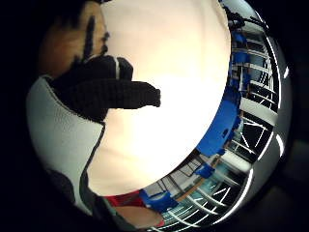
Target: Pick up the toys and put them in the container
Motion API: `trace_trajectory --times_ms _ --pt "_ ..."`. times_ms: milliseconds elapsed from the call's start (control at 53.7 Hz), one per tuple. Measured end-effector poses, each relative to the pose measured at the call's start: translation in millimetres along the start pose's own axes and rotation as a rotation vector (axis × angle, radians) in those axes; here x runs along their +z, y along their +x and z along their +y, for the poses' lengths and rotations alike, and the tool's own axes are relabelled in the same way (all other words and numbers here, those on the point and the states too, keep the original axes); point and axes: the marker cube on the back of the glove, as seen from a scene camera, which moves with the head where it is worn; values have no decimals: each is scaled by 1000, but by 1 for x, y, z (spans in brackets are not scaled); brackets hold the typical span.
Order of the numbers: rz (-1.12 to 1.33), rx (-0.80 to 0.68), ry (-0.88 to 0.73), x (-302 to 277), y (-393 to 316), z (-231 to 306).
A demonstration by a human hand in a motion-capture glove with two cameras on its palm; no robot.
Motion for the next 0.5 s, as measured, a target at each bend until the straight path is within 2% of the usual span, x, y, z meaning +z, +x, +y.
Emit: trace_trajectory --times_ms 130,373,503 --pt "32 25 -32 -2 -3 2" --pt "60 35 89 -10 -17 10" --pt "-13 22 161 -27 -16 17"
